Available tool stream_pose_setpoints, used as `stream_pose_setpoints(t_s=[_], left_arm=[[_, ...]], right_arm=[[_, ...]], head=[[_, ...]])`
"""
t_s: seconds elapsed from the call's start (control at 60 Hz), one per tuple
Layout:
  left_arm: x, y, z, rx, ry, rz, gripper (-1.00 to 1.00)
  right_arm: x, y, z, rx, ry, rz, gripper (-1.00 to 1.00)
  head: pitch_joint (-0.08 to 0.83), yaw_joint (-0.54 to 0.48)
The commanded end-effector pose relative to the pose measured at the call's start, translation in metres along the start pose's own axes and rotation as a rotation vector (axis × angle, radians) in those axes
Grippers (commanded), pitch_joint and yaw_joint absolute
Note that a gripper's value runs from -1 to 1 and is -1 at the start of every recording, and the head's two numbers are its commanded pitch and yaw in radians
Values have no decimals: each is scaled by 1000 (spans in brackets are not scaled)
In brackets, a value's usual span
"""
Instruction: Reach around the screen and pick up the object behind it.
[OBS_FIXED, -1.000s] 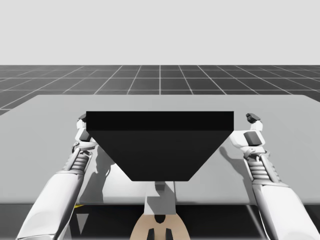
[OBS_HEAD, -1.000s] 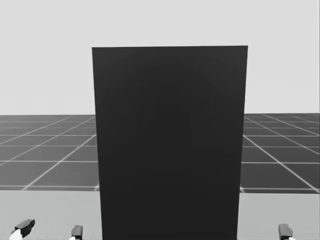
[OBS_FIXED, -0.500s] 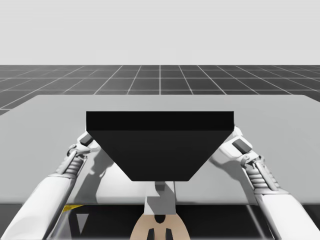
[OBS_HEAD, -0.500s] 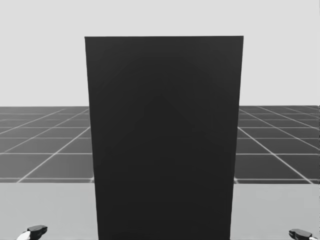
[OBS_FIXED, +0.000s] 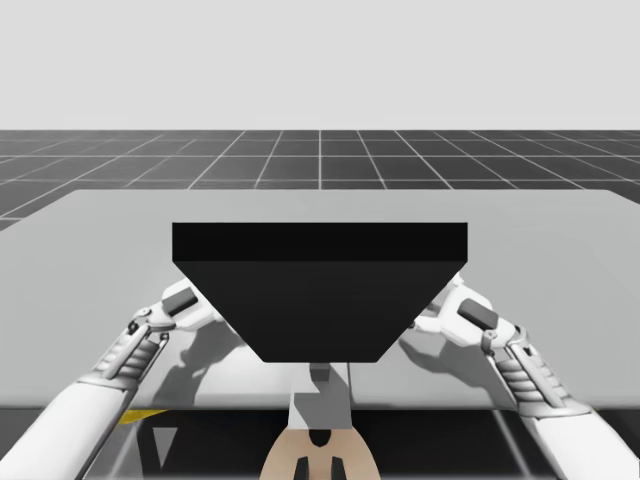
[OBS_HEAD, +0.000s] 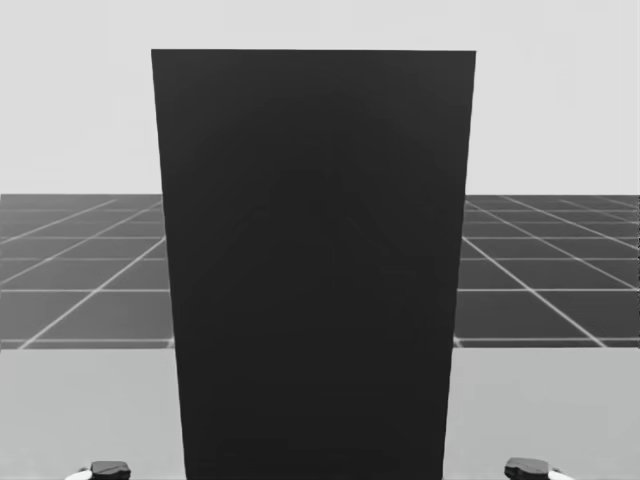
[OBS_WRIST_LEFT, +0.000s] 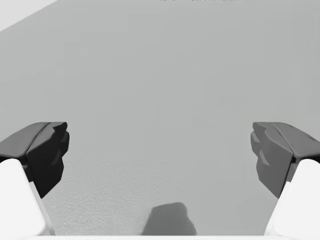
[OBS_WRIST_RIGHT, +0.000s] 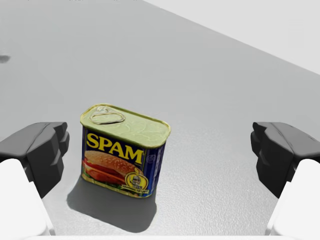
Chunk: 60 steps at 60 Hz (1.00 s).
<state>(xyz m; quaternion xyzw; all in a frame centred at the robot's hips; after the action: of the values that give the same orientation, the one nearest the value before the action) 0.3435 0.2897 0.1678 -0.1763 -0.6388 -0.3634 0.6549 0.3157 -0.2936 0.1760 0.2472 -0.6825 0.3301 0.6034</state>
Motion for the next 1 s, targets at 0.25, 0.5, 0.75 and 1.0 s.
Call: stream_pose_setpoints(t_s=[0.25, 0.5, 0.75, 1.0], left_arm=[[0, -12, -6, -72, -3, -30, -1000], [-2, -14, -7, -80, 4, -48, -1000], [-2, -15, -8, -88, 3, -58, -1000], [-2, -16, -7, -92, -6, -69, -1000]], right_arm=[[-44, 1, -50, 37, -97, -36, -1000], [-66, 15, -95, 142, -78, -97, -1000], [-96, 12, -109, 141, -42, -111, -1000], [-105, 12, -121, 107, 1, -120, -1000]], head=[[99, -41], [117, -50], [138, -53], [134, -57]])
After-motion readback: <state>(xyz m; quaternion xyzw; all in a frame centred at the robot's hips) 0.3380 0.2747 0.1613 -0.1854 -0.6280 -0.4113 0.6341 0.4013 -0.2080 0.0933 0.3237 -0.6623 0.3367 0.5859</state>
